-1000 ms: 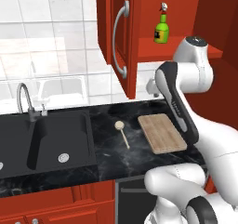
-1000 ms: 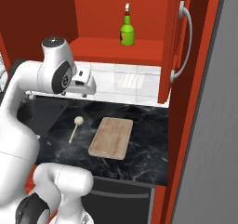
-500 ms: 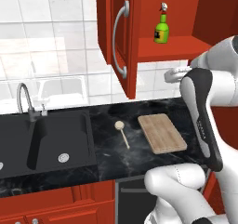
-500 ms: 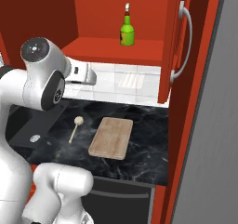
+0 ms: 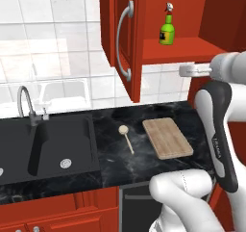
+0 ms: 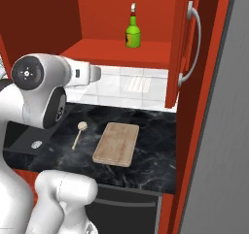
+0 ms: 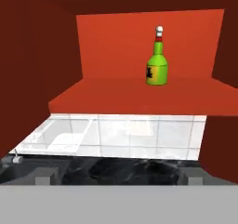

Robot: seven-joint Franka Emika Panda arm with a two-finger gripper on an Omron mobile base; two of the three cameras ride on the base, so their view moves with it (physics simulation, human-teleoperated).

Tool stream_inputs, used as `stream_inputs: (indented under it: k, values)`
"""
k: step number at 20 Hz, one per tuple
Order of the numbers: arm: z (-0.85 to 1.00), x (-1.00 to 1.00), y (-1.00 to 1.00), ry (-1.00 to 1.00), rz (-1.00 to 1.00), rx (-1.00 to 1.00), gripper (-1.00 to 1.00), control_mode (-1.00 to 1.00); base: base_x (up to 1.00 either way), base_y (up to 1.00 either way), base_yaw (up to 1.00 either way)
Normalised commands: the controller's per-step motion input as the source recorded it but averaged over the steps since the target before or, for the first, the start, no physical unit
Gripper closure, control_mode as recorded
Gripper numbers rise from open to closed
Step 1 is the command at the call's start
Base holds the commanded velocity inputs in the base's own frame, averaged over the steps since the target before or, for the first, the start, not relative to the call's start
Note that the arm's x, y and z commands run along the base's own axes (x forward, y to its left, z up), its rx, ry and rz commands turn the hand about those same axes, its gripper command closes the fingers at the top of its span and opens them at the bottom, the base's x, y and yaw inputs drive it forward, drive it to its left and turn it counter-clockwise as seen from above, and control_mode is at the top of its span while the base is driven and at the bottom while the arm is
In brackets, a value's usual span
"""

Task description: Grab the spray bottle from the cabinet, then place it next to the cutting board for sanitizing. Then grab the dish brush from the countertop next to the sink and place it next to the cutting board.

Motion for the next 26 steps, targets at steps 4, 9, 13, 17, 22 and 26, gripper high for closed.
stream_inputs:
  k: [4,9,13,17,22,26]
  values:
    - [0.27,0.00,0.00,-0.20,-0.03,0.00,-1.00,-1.00,0.00,0.00,0.00]
    - [0.32,0.00,-0.03,-0.08,-0.03,0.01,-1.00,-1.00,0.00,0.00,0.00]
    - [0.40,0.00,-0.10,-0.06,-0.04,0.01,-1.00,-1.00,0.00,0.00,0.00]
    - [0.38,0.00,-0.17,-0.06,-0.04,0.02,-1.00,-1.00,0.00,0.00,0.00]
    - [0.28,0.02,-0.15,0.00,-0.04,0.03,-1.00,-1.00,0.00,0.00,0.00]
    - [0.10,0.18,-0.12,0.00,0.00,0.00,-1.00,-1.00,0.00,0.00,0.00]
